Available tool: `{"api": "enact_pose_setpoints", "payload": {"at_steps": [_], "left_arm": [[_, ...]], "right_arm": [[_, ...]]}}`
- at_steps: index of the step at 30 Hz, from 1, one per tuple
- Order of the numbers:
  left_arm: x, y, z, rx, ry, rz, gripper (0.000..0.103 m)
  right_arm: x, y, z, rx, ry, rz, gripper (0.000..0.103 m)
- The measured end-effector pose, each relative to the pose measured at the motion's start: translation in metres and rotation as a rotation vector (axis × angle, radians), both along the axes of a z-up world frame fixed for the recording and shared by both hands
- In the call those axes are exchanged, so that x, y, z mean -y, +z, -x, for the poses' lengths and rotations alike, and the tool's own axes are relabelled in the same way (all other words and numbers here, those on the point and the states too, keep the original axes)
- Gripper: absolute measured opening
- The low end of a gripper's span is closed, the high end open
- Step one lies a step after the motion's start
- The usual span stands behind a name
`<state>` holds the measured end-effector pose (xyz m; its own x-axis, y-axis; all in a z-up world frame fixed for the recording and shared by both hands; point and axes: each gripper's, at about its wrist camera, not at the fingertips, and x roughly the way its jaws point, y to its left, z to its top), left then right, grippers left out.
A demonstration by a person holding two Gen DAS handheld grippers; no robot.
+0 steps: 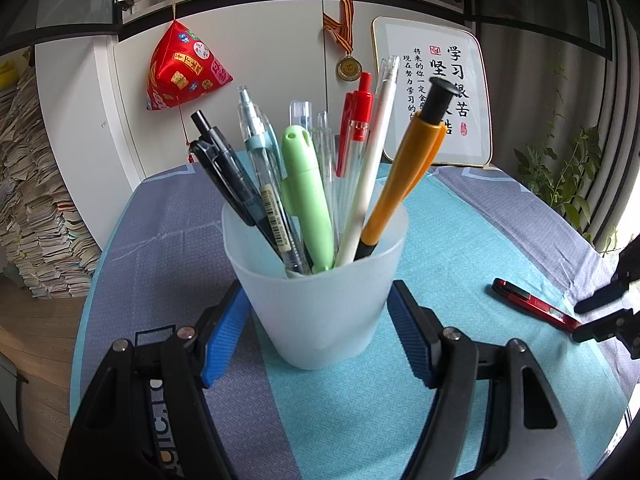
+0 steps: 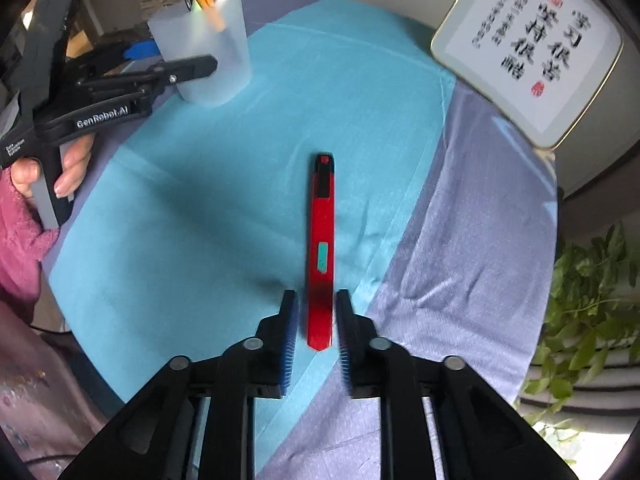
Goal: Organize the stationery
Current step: 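Move the right tool to the red marker and grasp it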
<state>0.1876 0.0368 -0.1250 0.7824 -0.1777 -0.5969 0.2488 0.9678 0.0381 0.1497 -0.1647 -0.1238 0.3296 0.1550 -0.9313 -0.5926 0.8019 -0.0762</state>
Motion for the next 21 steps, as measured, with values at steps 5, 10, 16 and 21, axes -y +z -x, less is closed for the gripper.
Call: {"api": "enact_pose_setpoints", "payload": {"at_steps": [5, 10, 16, 21], "left_arm": [[-0.001, 0.0, -0.001, -0.002, 0.0, 0.003, 0.07], [-0.001, 0.0, -0.002, -0.005, -0.001, 0.005, 0.07], [-0.001, 0.0, -0.002, -0.006, 0.0, 0.003, 0.07], [-0.001, 0.0, -0.002, -0.006, -0.001, 0.004, 0.07]], "right_arm": [[-0.015, 0.013, -0.024, 0.08, -0.012, -0.042, 0.059], [-0.035, 0.005, -0.06, 0.057, -0.048, -0.055, 0.057], [-0.052, -0.006, -0.075, 0.015, -0.027, -0.043, 0.036], [-0.058, -0.009, -0.085, -0.009, -0.045, -0.036, 0.014]]}}
